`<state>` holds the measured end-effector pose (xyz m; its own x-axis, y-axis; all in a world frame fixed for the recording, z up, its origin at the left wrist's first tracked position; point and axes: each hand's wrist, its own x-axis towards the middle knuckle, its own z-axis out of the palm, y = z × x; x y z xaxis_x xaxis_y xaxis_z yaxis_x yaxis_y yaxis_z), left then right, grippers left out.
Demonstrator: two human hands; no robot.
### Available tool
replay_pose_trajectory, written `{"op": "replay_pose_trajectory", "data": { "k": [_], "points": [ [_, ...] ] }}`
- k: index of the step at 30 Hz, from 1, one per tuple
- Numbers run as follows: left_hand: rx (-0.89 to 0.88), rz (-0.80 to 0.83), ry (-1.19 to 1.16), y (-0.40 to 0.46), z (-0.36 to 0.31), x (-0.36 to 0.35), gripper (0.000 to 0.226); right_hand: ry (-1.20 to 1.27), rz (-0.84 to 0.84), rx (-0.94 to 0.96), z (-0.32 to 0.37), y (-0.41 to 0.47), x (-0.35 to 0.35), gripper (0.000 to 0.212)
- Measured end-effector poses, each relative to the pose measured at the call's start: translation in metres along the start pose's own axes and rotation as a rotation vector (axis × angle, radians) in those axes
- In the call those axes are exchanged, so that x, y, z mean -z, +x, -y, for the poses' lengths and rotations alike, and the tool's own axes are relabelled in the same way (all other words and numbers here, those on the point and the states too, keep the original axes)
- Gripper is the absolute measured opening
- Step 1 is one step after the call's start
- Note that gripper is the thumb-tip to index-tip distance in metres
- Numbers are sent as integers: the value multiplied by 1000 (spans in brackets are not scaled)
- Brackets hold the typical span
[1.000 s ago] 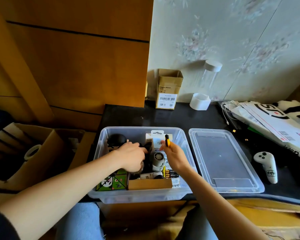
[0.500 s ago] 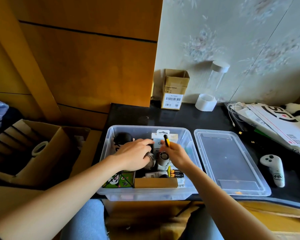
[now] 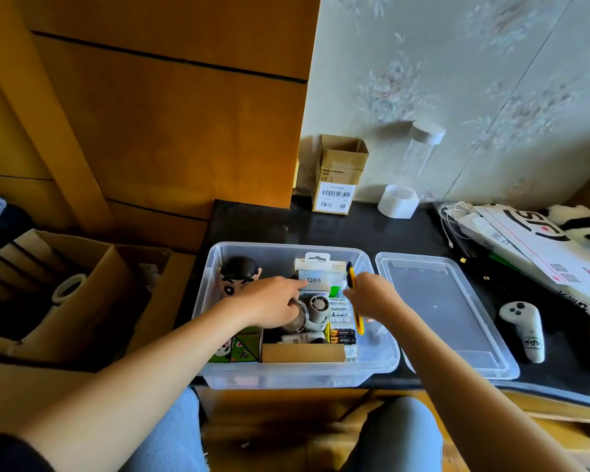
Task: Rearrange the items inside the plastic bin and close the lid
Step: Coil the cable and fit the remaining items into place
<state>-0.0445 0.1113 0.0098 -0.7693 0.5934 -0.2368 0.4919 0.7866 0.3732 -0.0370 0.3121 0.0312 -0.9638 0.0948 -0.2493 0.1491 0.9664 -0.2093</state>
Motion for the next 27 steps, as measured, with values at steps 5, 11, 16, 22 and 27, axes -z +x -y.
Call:
{"op": "replay_pose_trajectory", "data": {
  "k": [5,11,16,22,27],
  "points": [
    [-40,-68,8,-1,5,-8,29,-262,67,30,12,1,-21,15],
    [-28,-74,-32,-5,3,-9,35,-396,126,-27,15,10,-45,29],
    [-25,-81,-111,-9,4,-11,34,-467,69,-67,20,13,-53,32],
    [-35,-72,-111,-10,7,-13,34,-511,50,-4,21,13,-45,29],
    [-43,-54,-226,-8,9,-8,30,-381,100,74,12,2,-14,18]
  ]
}}
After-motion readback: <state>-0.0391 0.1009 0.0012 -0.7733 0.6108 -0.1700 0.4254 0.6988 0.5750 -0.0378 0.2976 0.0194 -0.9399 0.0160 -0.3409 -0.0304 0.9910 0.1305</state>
